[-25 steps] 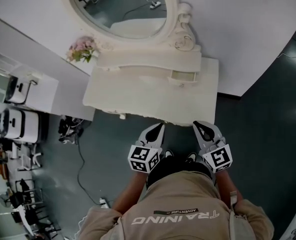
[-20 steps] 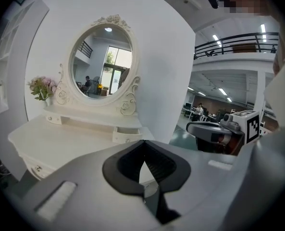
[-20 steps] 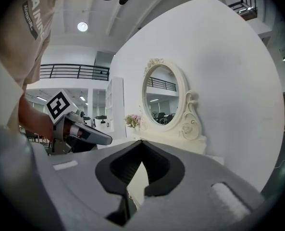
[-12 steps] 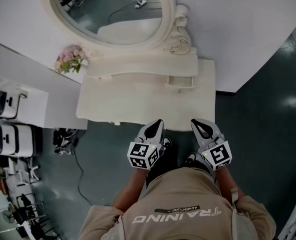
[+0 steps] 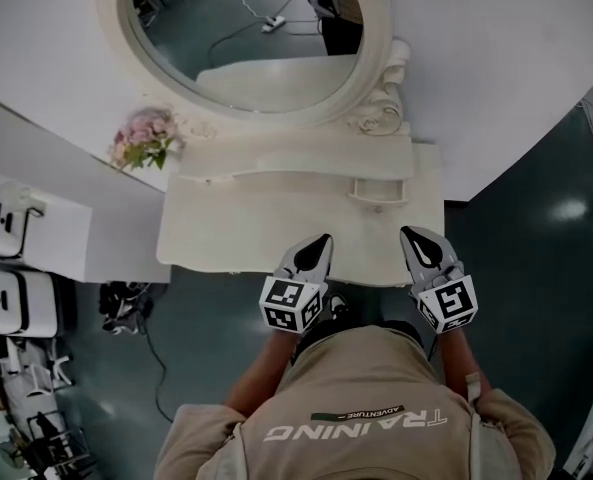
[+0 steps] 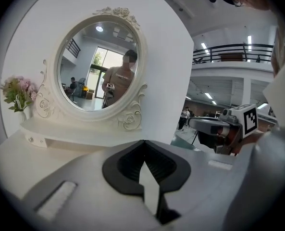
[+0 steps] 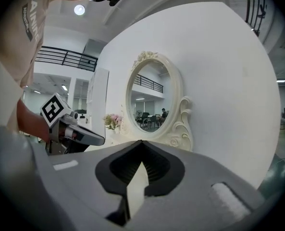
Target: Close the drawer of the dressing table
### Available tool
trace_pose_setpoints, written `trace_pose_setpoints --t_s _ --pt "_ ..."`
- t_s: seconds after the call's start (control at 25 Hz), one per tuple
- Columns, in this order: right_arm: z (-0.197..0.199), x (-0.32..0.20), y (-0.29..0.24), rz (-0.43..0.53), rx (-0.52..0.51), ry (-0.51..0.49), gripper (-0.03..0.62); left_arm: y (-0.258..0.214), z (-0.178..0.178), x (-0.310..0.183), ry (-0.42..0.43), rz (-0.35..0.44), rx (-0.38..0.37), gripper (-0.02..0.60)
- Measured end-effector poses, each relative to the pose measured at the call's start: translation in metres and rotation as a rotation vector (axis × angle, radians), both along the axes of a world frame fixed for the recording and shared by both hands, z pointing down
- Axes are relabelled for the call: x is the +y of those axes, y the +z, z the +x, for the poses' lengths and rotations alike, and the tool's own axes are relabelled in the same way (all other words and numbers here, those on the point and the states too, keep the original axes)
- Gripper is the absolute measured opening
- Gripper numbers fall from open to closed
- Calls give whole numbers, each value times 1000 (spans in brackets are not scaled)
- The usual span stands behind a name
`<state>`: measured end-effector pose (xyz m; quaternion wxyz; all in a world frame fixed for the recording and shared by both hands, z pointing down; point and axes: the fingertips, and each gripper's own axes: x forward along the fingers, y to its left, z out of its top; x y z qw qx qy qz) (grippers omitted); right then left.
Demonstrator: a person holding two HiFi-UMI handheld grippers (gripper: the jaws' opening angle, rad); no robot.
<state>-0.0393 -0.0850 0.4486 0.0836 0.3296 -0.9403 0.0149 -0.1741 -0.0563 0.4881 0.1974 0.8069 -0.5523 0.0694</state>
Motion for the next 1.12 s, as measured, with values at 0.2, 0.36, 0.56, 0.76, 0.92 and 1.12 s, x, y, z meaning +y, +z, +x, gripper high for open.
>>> trace_pose_setpoints --t_s 0.2,0.36,0.56,0.76,0.92,1.12 --pt "-14 -13 -8 23 -7 72 2 7 -14 -10 65 0 -4 18" --pt "-14 -19 -5 7 8 101 2 14 -15 -20 95 -12 16 18" --pt "-4 -33 4 -23 31 144 2 30 -8 -35 122 -60 36 18" --pt "12 -53 18 -55 20 172 2 38 8 -55 140 -97 14 18" --pt "16 -84 22 -48 -4 148 2 39 18 -81 138 -117 -11 18" --pt "24 -119 20 -17 -30 108 2 38 40 -112 158 -114 -51 18"
